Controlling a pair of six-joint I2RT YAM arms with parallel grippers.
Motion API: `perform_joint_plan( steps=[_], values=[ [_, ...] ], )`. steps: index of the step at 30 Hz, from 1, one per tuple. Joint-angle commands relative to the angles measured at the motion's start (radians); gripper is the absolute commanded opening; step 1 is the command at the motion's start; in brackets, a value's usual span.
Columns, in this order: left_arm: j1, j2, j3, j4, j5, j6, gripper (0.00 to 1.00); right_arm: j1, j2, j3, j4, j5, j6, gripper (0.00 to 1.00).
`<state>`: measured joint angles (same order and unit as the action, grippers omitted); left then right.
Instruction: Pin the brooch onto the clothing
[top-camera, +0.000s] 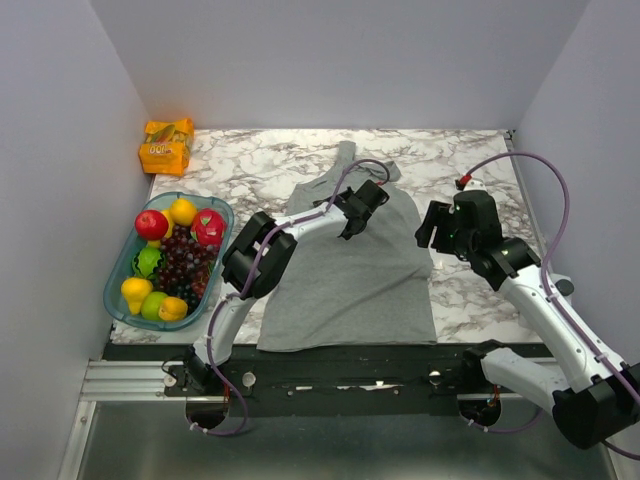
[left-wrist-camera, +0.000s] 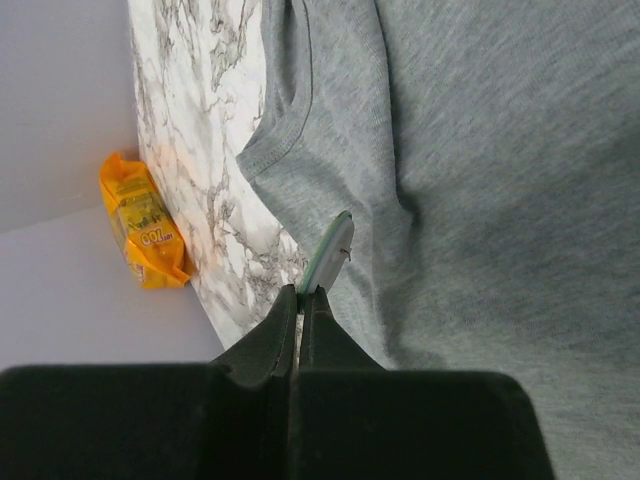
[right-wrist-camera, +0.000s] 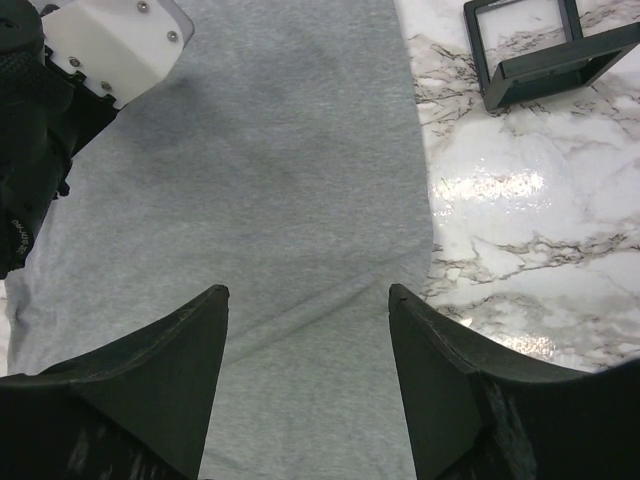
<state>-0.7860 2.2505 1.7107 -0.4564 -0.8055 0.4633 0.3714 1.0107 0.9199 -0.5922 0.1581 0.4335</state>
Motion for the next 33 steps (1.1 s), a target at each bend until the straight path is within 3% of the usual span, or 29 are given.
perform_joint_plan(
  steps=[1, 33],
  values=[
    [-0.009, 0.017, -0.005, 0.03, -0.052, 0.035, 0.0, 0.0, -0.026, -0.021, 0.006, -0.014, -0.018, 0.74],
    [-0.051, 0.057, -0.161, 0.222, -0.15, 0.196, 0.0, 0.0, -0.141, -0.023, -0.044, -0.02, -0.049, 0.77]
  ],
)
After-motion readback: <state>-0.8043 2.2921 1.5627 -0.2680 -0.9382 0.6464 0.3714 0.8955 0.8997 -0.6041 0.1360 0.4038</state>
